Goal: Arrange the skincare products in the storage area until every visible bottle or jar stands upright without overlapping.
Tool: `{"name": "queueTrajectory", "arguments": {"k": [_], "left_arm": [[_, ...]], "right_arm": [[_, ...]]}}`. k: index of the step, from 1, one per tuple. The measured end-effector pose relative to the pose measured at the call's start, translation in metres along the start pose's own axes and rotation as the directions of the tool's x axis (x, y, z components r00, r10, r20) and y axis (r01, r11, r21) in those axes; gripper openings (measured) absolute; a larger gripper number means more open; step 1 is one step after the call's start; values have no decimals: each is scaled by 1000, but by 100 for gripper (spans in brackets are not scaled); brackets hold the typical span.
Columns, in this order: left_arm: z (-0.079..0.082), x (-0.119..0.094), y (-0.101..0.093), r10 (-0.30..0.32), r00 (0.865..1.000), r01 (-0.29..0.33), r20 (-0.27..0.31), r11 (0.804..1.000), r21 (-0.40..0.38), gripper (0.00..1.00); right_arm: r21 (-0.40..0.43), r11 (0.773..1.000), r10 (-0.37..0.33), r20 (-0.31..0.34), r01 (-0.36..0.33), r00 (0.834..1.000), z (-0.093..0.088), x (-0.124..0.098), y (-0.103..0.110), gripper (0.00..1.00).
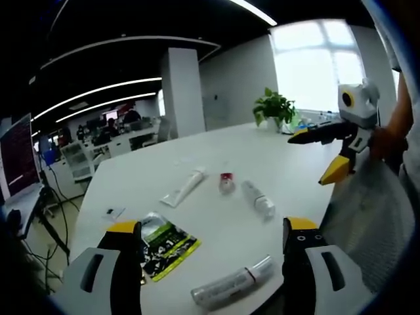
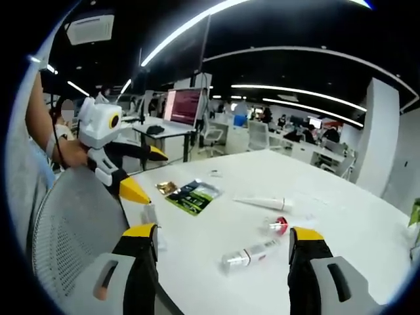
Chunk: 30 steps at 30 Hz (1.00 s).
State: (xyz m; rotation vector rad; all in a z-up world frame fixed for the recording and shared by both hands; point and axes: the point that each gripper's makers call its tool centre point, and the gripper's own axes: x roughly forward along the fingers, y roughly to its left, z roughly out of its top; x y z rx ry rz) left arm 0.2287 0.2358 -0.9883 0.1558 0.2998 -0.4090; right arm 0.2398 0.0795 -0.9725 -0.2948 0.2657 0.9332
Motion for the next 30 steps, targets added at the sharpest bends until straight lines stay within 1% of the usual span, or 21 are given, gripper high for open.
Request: {"name": "queueTrajectory", "arguments": {"k": [3,4,9,10,12,14,16,18,20,22,23,24,26,30], "left_arm": [[0,0,1,4,1000,-4,1,1000,0,84],[0,0,1,4,1000,-4,0,1000,0,84],[-4,1,1,2,1000,-2,-18,1000,2,83],[-6,1,2,5,1000,-5,-28,1000,2,82],[-6,1,4,14,999,-13,-29,1000,6,82],[-6,0,6,20,999,-21,-28,1000,-2,82],[-7,0,6,24,999,-24,-31,1000,0,81],[-9,0,7,28,999,-28,-45,1000,8,79],[-10,0,10,39,998,-39,-44,999,15,78],[-11,-1,13,50,997,-50,-52,999,5,77],[-12,-1,15,54,997,-55,-57,999,0,77],[-13,-1,15,57,997,-57,-59,998,-1,76],[-13,-1,16,61,996,-61,-60,998,3,75],[-17,-1,16,61,995,-62,-79,998,2,73]], "right_arm": [[-5,1000,-12,11,12,1000,3,-2,-4,83],[4,1000,-17,22,17,1000,5,-3,-6,83],[54,998,-37,24,36,999,11,1,-21,82],[48,998,-35,24,34,999,14,3,-24,81],[26,999,-37,23,36,999,21,7,-30,79],[19,999,-31,36,30,999,30,12,-36,79],[12,1000,-22,39,21,999,34,17,-41,80],[-3,1000,-4,20,4,1000,35,24,-46,80],[-43,999,19,-1,-19,1000,37,33,-52,80],[-67,997,38,-11,-39,999,38,39,-55,79],[-91,994,58,-33,-60,998,38,44,-56,80],[-100,993,60,-39,-63,997,38,46,-57,79],[-156,984,78,-71,-88,994,39,57,-63,79],[-178,976,107,-104,-124,989,45,77,-71,79]]}}
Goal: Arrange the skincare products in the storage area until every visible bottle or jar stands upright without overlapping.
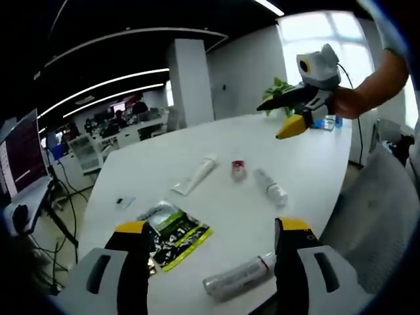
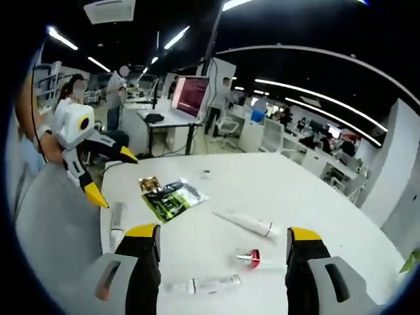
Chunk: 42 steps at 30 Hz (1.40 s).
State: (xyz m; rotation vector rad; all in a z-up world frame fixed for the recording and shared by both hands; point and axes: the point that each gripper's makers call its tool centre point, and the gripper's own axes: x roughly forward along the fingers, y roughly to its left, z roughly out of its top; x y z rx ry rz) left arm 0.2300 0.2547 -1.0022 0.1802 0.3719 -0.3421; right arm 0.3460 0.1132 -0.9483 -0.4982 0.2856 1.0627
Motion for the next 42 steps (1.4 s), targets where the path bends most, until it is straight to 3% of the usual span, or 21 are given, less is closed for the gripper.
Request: {"name": "queueTrajectory", "arguments": {"k": [5,10,14,19,21,27,32,33,36,38,42], "left_arm": [[0,-1,1,6,1000,-6,0,1000,6,72],[-3,0,4,17,1000,-17,-14,1000,1,70],[-5,-1,5,27,999,-27,-21,1000,-6,66],[-9,-1,8,40,998,-40,-40,999,-7,65],[-10,-1,9,45,998,-45,-44,999,-4,64],[-8,-2,10,48,998,-48,-35,999,-4,63],[-10,-2,10,49,998,-49,-45,999,-5,60],[-10,-2,10,49,998,-49,-47,999,-6,60],[-9,-2,8,42,998,-42,-40,999,-4,59],[-6,-3,7,40,999,-40,-25,999,5,57],[-7,-1,7,41,999,-41,-29,999,-13,59]], "right_arm": [[-7,999,42,-27,-43,999,11,18,-11,81],[-51,990,130,-75,-134,989,18,40,-19,82],[-30,974,218,-161,-226,962,10,57,-17,81],[-122,941,277,-261,-316,925,4,80,-18,80],[-150,933,281,-269,-328,921,7,87,-20,77],[-199,900,310,-333,-388,890,16,110,-21,79],[-230,868,320,-419,-440,850,8,128,-24,80],[-217,860,332,-452,-462,828,3,130,-22,82],[-238,844,326,-483,-480,813,-1,138,-22,82],[-258,826,319,-518,-501,794,-8,147,-25,82],[-249,817,319,-556,-520,768,-16,157,-27,80]]}}
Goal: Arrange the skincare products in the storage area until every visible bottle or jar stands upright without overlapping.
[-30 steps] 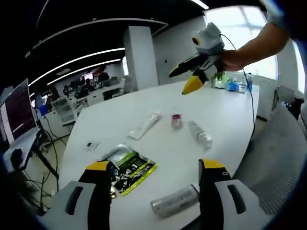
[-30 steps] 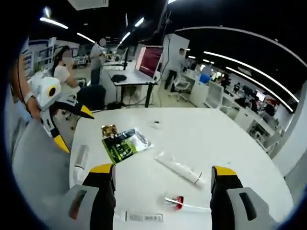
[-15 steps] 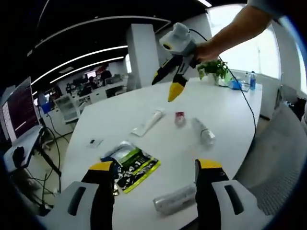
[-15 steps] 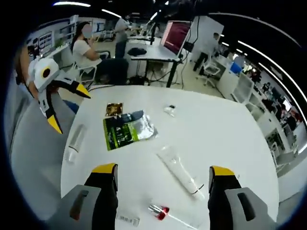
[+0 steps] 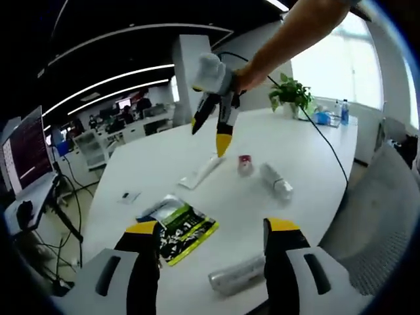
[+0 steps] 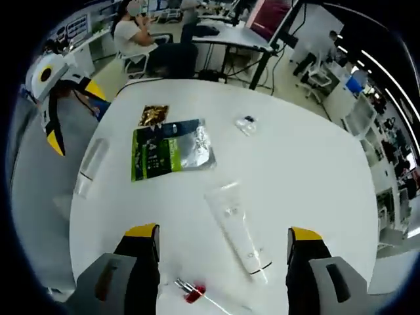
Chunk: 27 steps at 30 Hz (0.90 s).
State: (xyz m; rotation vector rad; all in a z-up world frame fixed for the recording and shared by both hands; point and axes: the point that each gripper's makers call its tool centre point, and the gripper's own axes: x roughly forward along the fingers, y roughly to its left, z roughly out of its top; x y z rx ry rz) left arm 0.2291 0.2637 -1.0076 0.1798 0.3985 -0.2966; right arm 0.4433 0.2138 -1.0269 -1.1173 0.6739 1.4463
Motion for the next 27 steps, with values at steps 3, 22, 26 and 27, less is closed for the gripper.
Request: {"name": "queueTrajectory", "arguments": {"k": [3,22,26,27], "left_arm": [[-1,1,-1,1,1000,-1,-9,1000,3,59],[-8,2,0,12,999,-11,-41,1000,4,57],[-11,3,-1,5,998,-5,-57,1000,4,56],[-12,3,-1,4,998,-4,-59,1000,3,56]], "right_arm": [[-17,1000,-2,-39,1,999,-6,7,-6,77],[-102,993,39,-216,-62,976,-40,37,-25,66],[-84,992,71,-215,-91,974,-37,45,-24,63],[-83,992,71,-216,-91,974,-38,46,-25,63]]}}
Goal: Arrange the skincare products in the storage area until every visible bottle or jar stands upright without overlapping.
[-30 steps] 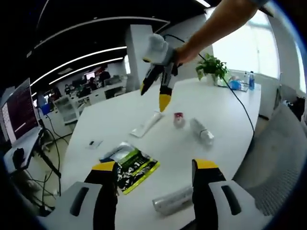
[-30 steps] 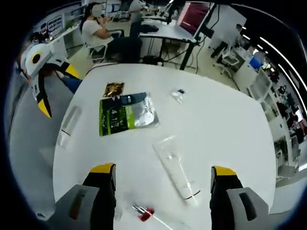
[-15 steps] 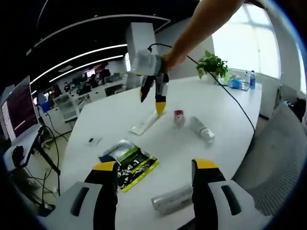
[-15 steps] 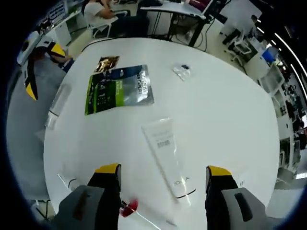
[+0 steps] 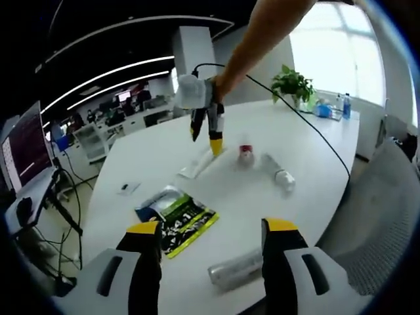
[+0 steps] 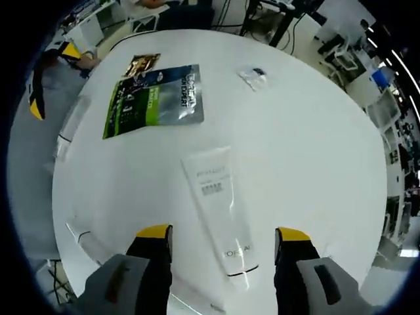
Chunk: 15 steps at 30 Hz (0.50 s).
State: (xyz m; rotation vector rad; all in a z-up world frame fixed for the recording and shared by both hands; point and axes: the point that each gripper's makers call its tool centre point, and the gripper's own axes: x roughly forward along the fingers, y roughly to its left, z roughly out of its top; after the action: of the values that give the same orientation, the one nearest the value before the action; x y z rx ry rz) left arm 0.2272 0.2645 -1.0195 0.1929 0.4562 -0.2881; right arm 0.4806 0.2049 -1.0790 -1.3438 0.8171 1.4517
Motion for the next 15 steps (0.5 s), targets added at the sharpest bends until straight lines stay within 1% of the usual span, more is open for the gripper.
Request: {"name": "queueTrajectory", "arguments": {"k": [6,7,9,12,15], "left_arm": [[-4,1,-1,-6,1000,7,-18,1000,11,53],[-4,1,-1,-3,1000,3,-14,1000,21,54],[-4,2,-1,-1,1000,2,-17,1000,10,53],[-6,2,-1,1,1000,0,-25,1000,12,53],[-8,3,-2,-3,999,3,-33,1000,11,53]], "right_arm": [[-27,999,16,-29,-17,999,-4,14,-1,59],[-23,999,27,-27,-28,999,-4,16,-1,59],[-19,999,34,-22,-35,999,-4,20,-2,58],[-28,998,54,-30,-54,998,-6,27,-1,55],[-48,997,56,-49,-59,997,-9,31,-2,55]]}}
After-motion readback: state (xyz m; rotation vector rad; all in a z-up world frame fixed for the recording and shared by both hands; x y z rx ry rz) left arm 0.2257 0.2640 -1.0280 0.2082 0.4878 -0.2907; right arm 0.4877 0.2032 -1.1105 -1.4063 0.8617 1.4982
